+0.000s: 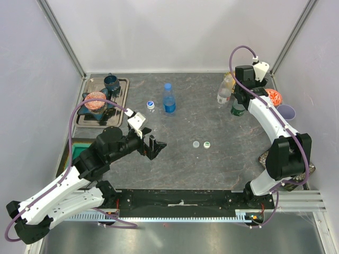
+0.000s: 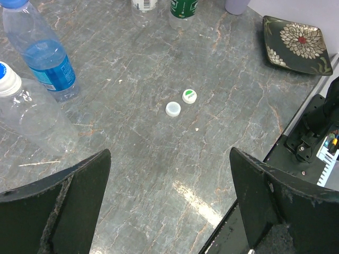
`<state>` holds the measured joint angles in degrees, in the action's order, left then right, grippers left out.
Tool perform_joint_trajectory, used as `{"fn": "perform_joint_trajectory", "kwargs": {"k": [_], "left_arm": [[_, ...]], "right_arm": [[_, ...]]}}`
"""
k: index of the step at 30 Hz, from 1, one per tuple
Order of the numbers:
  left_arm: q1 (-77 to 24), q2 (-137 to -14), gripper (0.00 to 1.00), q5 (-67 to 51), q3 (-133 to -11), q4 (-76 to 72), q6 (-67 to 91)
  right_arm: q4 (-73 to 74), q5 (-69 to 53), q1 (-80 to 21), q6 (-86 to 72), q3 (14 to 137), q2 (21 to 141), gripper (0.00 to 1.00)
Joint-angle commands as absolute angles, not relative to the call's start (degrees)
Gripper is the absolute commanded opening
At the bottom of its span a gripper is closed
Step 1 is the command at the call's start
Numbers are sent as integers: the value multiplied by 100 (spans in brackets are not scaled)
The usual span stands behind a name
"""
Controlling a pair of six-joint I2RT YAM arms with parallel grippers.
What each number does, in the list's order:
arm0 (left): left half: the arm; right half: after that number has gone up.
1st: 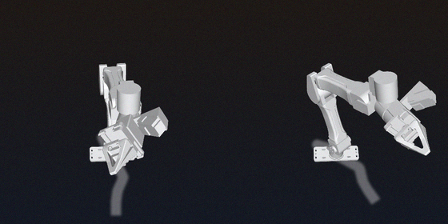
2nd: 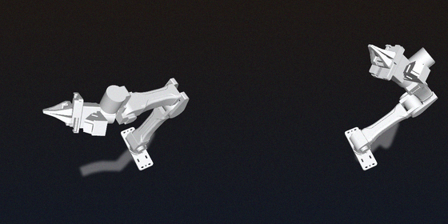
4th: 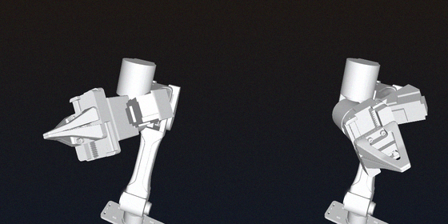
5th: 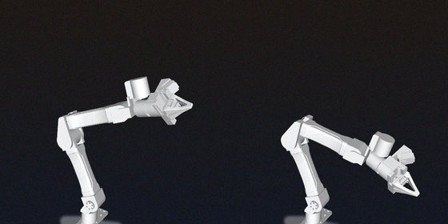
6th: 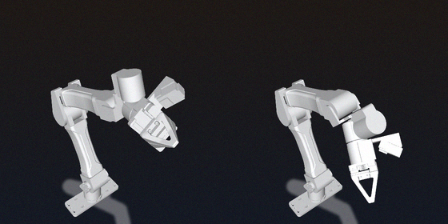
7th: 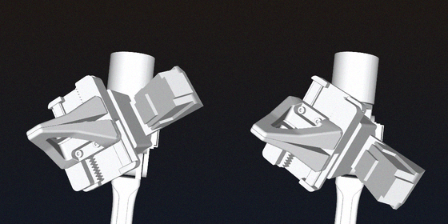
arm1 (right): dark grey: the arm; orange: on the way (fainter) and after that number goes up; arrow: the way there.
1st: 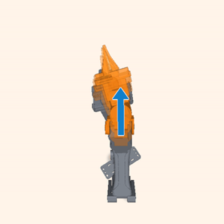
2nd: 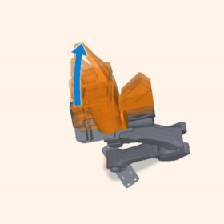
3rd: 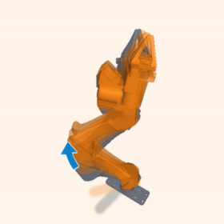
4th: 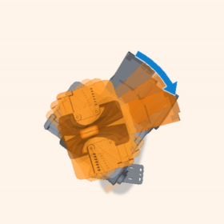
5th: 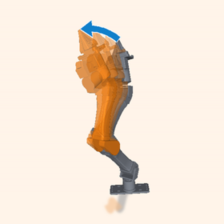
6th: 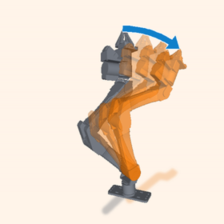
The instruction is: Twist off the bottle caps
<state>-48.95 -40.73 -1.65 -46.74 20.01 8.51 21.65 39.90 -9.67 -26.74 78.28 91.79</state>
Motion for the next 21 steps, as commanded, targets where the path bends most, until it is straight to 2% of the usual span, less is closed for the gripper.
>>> {"fn": "perform_joint_trajectory", "kwargs": {"k": [1, 11, 17, 21], "left_arm": [[-4896, -4078, 99, -202, -4772, 1828, 668], [-4896, -4122, 99, -176, -4869, 1819, 677], [-4896, -4113, 99, 236, -5001, 1819, 729], [-4896, -3965, 99, 1289, -5001, 1793, 1097]], "right_arm": [[2188, 3876, -958, -2733, 8226, 9044, 74], [2469, 3691, -1037, -2830, 8788, 8658, 79], [2812, 3885, -1686, -2584, 9720, 8227, 80], [2007, 2482, -2458, -2312, 9188, 7683, 80]]}}
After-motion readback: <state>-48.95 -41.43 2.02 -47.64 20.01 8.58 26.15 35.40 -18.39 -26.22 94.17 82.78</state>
